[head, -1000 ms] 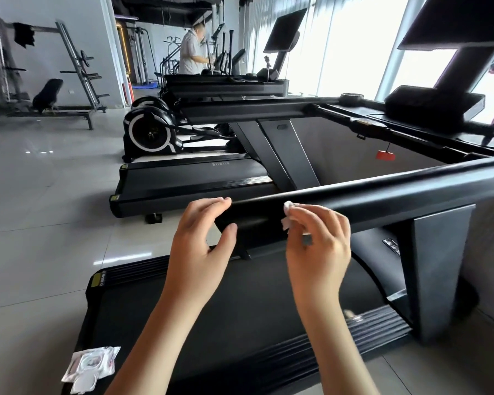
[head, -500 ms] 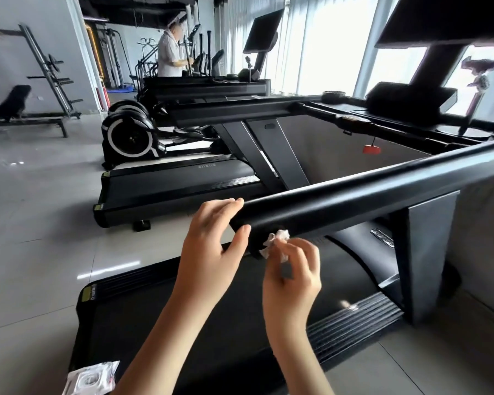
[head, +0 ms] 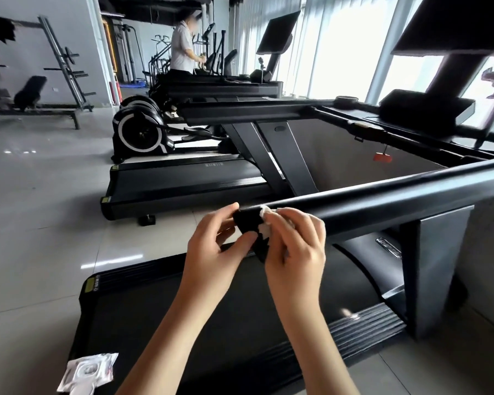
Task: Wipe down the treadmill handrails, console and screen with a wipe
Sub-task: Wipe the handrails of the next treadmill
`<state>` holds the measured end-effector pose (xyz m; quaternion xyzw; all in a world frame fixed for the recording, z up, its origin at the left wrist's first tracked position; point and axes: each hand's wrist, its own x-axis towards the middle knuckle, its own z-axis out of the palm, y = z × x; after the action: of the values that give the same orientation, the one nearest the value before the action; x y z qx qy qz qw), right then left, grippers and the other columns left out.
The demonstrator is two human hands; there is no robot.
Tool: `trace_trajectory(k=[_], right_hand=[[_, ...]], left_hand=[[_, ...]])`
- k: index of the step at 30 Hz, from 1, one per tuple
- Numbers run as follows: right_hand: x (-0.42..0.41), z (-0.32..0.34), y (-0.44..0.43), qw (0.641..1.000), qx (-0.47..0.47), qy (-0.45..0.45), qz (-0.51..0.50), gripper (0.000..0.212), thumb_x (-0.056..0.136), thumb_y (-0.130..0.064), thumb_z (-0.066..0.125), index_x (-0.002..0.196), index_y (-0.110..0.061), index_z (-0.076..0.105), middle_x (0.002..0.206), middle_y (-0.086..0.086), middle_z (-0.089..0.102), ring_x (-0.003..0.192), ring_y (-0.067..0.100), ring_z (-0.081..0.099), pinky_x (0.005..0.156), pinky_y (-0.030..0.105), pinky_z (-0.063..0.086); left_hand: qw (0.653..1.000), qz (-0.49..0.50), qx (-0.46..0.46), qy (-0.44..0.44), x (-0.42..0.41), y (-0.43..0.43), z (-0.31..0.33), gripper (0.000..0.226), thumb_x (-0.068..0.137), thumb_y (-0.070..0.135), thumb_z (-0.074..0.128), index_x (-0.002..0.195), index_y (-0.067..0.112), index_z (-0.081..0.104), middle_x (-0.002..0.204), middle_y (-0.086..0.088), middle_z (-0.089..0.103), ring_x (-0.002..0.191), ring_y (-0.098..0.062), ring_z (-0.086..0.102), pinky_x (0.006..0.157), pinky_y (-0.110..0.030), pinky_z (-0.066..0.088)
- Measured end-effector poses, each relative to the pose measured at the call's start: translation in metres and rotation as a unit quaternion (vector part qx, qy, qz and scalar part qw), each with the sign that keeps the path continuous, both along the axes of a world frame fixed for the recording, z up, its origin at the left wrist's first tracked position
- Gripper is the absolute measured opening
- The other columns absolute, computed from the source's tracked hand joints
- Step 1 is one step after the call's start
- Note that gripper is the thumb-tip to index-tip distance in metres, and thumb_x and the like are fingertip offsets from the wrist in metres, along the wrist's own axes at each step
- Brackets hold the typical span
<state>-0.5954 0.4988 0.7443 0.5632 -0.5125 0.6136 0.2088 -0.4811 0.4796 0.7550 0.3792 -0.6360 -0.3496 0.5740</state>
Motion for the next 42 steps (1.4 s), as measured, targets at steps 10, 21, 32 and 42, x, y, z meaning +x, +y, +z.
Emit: trace_trajectory(k=[10,21,32,42], right_hand=[[0.001,0.050,-0.022,0.964,0.114,0.179,0.161,0.022,0.079,-0.008,0.053,0.073,-0.013,0.074,0.078,-0.003,0.069,0.079,0.024,0.061,0.065,0.040,0.052],[-0.005,0.003,0.006,0.986,0.024,0.128,0.106,0.024,0.083,0.007,0.064,0.095,-0.008,0.077,0.102,0.005,0.067,0.096,0.018,0.059,0.086,0.024,0.050],[0.022,-0.038,0.008,0.998,-0.056,-0.039,0.014,0.009,0.091,-0.013,0.062,0.095,-0.020,0.063,0.111,-0.019,0.050,0.080,0.026,0.066,0.067,0.038,0.054],[0.035,-0.058,0.003,0.990,-0.047,-0.123,-0.059,0.009,0.088,-0.014,0.061,0.086,-0.013,0.069,0.102,-0.006,0.055,0.087,0.025,0.064,0.070,0.025,0.054]], left_hand=[[0.987,-0.069,0.071,0.123,0.007,0.000,-0.001,0.018,0.094,0.004,0.053,0.090,0.011,0.070,0.089,-0.001,0.071,0.095,-0.015,0.065,0.089,-0.031,0.049],[0.965,-0.119,0.100,0.210,0.010,-0.013,-0.007,0.022,0.094,0.008,0.047,0.104,0.005,0.067,0.099,-0.008,0.074,0.100,-0.019,0.068,0.089,-0.028,0.052],[0.970,-0.166,0.101,0.147,0.021,-0.020,-0.002,0.023,0.093,0.013,0.048,0.103,0.012,0.069,0.104,-0.004,0.073,0.106,-0.015,0.066,0.100,-0.034,0.048],[0.972,-0.202,0.091,0.080,0.034,-0.022,-0.008,0.022,0.094,0.017,0.049,0.104,0.019,0.069,0.102,0.008,0.073,0.107,-0.010,0.064,0.099,-0.028,0.047]])
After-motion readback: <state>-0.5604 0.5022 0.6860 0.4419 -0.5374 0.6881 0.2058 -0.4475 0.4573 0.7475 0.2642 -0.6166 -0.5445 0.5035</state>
